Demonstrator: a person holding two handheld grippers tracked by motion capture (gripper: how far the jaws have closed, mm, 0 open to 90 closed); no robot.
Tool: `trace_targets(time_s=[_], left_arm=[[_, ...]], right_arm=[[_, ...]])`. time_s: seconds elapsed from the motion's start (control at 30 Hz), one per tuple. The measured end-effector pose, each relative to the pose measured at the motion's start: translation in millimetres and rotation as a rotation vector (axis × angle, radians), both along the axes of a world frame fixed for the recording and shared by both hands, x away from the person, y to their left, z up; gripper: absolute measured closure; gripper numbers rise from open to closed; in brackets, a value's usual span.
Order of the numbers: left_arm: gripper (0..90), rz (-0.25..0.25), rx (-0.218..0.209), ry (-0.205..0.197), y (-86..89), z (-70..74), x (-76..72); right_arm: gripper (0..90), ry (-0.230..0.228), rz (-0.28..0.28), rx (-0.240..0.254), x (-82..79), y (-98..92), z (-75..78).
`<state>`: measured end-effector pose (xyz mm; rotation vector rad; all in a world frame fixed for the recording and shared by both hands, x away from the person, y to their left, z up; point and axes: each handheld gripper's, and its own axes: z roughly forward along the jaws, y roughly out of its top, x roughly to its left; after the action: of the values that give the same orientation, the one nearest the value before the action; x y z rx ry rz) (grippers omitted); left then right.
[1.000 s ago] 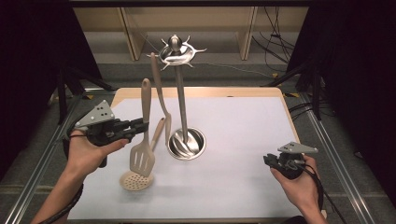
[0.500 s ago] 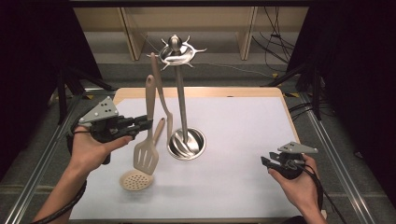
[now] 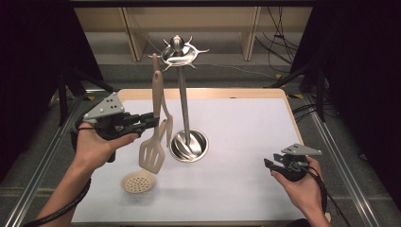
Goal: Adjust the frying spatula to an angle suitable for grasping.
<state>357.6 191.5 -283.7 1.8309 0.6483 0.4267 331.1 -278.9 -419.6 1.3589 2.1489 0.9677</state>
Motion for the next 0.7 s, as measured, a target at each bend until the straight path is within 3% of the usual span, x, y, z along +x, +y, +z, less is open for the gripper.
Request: trace_targets(time_s=[0.07,0.1,0.17,0.23,0.27,0.53,0.57,0.7], left_arm=[[77.0,-0.001,0.003,-0.002,-0.3,1.1,0.8],[77.0,-0.002,0.003,-0.001,-0.4,1.4,1.1],[77.0,0.001,0.001,0.000,-0.8,1.7,1.7],[77.0,-0.001,0.006,0.000,-0.9,2.0,2.6],[77.0,-0.001,0.006,0.000,-1.1,2.2,2.9],[77.0,-0.004,0.010,0.006,-3.1,4.1,4.2],[77.0,-0.004,0.010,0.006,-3.4,4.4,4.4],[76.9,-0.005,0.015,0.006,-5.0,5.6,5.3]], right_arm=[[56.6,0.012,-0.013,0.014,-1.2,1.5,0.0],[56.5,0.041,-0.035,0.027,-3.1,3.3,0.9],[56.6,0.026,-0.026,0.020,-2.3,2.4,0.7],[56.7,-0.017,0.017,-0.014,0.9,-1.5,-1.0],[56.7,0.001,-0.003,0.009,0.1,0.4,0.0],[56.8,0.004,-0.004,0.012,0.1,0.5,0.3],[56.9,-0.012,0.011,-0.002,0.9,-0.7,-0.9],[56.9,0.005,-0.003,0.013,0.2,0.5,0.3]])
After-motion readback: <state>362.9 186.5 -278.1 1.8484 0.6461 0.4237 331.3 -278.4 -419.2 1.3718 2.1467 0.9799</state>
